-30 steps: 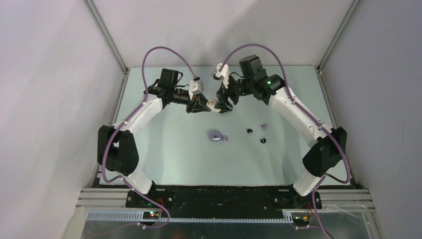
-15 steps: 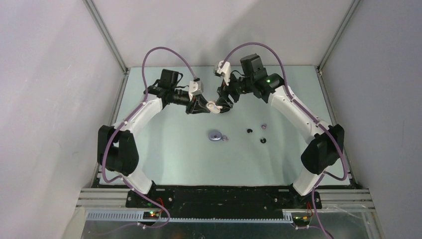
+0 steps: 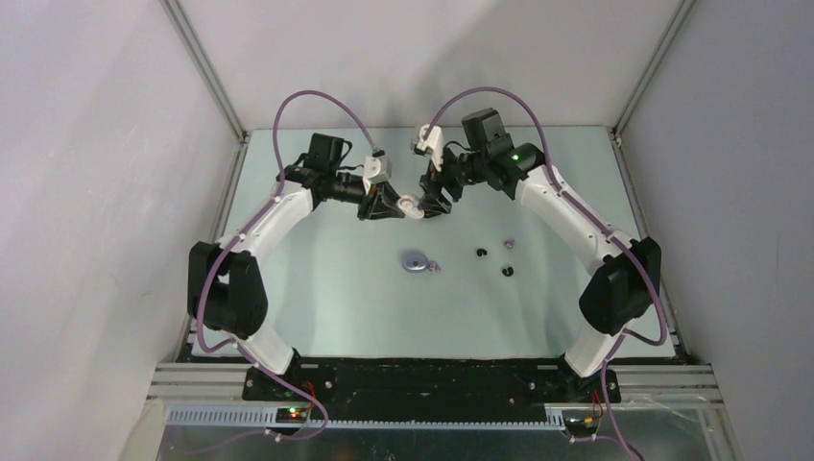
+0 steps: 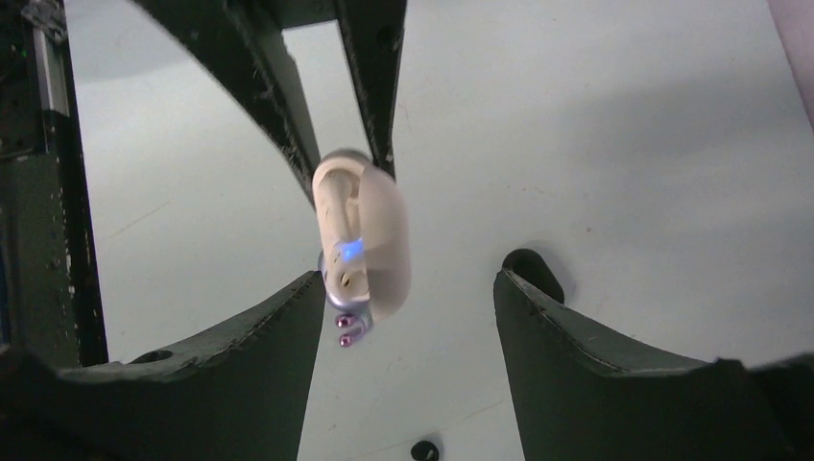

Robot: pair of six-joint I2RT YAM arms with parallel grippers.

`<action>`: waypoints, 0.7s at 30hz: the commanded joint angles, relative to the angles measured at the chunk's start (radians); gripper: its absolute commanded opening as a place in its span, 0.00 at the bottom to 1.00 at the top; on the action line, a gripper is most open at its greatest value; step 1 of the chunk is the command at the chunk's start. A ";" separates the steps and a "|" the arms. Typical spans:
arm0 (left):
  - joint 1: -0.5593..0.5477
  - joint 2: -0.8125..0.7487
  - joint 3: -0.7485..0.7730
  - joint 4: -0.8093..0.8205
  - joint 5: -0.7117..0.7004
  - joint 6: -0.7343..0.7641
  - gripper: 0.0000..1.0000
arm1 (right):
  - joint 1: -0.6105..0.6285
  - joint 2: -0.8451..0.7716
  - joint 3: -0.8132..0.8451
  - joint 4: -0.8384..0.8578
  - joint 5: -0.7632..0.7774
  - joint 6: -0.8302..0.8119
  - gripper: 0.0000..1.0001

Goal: Insert the wireless bluetooth earbuds into the charging case
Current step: Close the charging case.

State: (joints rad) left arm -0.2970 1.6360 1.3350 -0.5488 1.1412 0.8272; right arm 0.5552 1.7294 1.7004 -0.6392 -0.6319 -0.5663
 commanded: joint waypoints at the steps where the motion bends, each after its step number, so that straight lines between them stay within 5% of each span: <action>1: 0.010 -0.032 0.031 0.012 0.048 -0.010 0.00 | -0.001 -0.071 -0.042 -0.035 -0.034 -0.089 0.70; 21: 0.013 -0.027 0.038 0.001 0.064 -0.012 0.00 | 0.037 -0.027 -0.047 0.028 0.104 -0.108 0.71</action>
State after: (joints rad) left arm -0.2913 1.6360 1.3354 -0.5491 1.1606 0.8200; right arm 0.5945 1.6981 1.6466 -0.6601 -0.5781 -0.6743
